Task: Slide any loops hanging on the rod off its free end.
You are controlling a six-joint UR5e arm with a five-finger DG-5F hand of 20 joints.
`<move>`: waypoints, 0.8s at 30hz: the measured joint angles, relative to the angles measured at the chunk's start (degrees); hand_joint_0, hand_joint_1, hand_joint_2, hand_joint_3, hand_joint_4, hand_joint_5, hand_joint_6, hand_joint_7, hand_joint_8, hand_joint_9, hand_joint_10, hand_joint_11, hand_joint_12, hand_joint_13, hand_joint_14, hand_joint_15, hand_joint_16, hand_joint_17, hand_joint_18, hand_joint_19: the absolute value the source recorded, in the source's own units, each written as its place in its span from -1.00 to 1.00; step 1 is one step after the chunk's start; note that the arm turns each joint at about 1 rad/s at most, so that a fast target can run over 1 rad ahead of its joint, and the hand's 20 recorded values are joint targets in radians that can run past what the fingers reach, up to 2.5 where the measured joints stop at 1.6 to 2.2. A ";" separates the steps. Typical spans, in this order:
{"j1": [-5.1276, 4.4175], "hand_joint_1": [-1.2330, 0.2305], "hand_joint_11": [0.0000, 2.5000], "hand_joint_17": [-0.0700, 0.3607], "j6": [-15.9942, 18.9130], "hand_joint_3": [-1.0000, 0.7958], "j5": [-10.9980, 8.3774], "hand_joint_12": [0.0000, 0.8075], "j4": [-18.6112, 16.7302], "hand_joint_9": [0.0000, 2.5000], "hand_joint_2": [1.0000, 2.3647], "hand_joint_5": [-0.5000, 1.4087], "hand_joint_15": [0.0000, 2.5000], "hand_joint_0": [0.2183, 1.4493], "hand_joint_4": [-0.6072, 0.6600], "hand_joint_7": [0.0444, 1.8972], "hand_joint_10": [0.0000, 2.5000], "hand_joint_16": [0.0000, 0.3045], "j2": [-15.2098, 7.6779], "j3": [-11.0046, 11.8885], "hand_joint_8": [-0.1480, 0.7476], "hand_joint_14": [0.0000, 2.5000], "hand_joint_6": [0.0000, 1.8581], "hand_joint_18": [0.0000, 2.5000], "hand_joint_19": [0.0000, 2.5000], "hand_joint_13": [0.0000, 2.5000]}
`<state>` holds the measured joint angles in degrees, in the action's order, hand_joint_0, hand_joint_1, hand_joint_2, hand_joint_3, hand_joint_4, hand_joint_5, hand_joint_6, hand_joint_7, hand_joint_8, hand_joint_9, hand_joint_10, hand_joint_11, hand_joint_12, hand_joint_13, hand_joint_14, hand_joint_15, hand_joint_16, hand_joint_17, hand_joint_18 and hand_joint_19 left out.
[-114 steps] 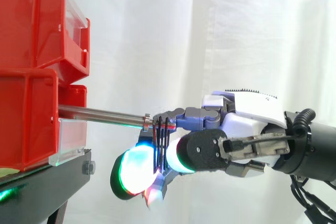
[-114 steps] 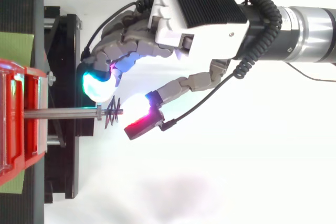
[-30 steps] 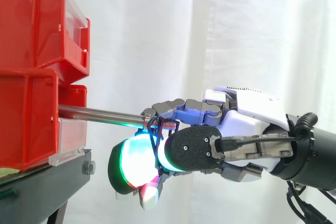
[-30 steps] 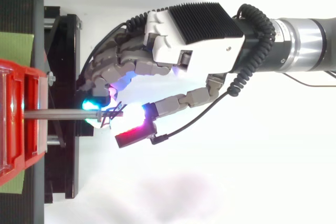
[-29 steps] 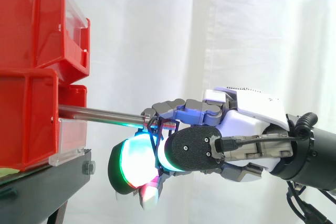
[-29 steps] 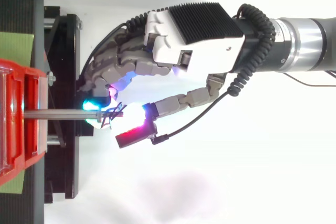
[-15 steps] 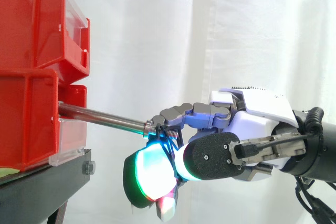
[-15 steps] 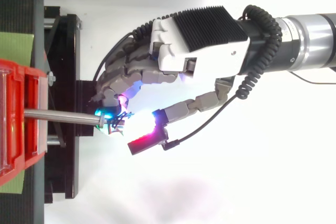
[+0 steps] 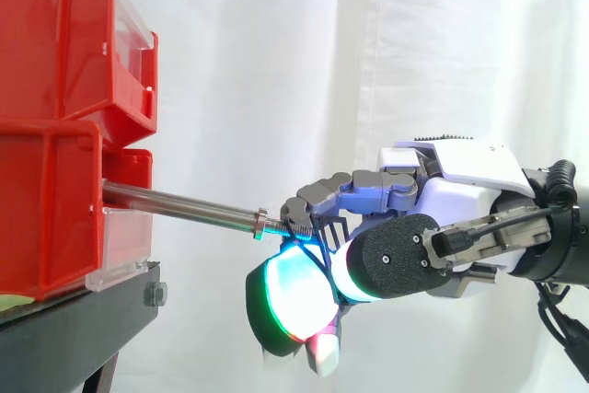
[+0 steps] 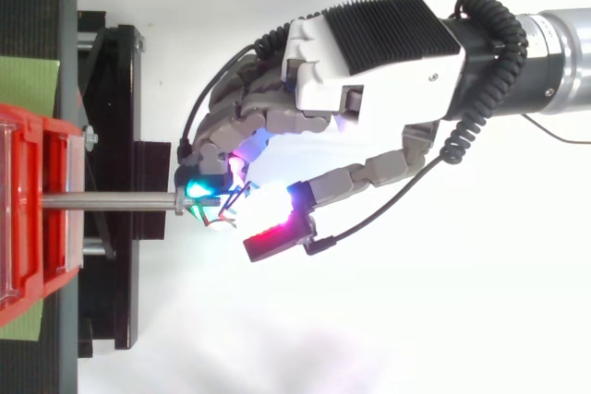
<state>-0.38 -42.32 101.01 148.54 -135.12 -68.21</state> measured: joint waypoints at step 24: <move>0.49 -0.03 -0.64 -0.12 8.20 -0.23 -5.29 -0.09 21.83 -0.29 -0.97 -0.63 -0.68 -0.39 0.26 0.14 -0.99 -0.65 5.87 -0.02 -0.02 -0.99 -0.03 -0.64 -0.60 -0.48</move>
<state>0.10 -34.12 95.72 170.37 -129.25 -68.23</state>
